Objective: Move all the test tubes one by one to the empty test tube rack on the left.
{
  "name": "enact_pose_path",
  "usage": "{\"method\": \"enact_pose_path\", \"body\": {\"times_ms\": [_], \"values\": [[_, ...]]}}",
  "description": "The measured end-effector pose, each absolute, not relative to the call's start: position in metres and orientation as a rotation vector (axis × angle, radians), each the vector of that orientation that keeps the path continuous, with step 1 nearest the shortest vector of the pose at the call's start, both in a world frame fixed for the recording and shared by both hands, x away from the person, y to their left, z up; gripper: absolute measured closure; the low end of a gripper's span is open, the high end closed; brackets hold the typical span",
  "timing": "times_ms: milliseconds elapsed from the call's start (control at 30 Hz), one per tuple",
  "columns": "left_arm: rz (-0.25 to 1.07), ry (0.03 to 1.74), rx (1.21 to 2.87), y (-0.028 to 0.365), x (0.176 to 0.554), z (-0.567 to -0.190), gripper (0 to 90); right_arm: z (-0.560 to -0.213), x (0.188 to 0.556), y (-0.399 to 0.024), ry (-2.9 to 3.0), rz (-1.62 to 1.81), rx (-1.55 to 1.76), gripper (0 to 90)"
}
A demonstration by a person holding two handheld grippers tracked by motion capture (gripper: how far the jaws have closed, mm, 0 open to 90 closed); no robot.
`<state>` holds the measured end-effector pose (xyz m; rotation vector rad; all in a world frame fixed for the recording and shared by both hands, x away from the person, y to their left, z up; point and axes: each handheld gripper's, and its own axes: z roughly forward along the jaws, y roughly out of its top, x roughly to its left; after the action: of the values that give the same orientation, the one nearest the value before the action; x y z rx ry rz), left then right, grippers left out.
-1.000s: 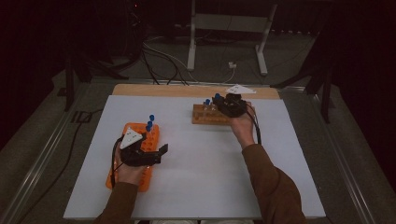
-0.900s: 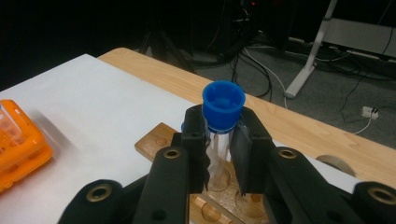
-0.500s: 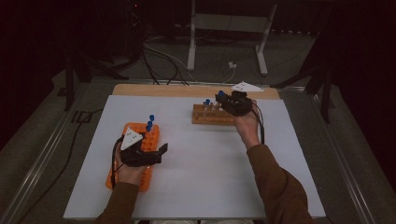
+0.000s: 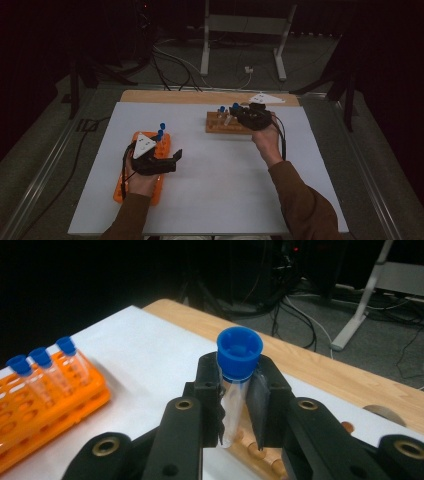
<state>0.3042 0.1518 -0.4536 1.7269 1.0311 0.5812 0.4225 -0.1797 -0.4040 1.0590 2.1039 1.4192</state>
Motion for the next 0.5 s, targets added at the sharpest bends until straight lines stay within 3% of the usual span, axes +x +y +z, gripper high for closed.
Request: {"method": "enact_pose_path", "body": {"times_ms": [500], "values": [[0.572,0.928,1.79,0.111,0.312,-0.439,2.8,-0.403,0.408,-0.172,2.195,1.444,1.057,76.3]]}}
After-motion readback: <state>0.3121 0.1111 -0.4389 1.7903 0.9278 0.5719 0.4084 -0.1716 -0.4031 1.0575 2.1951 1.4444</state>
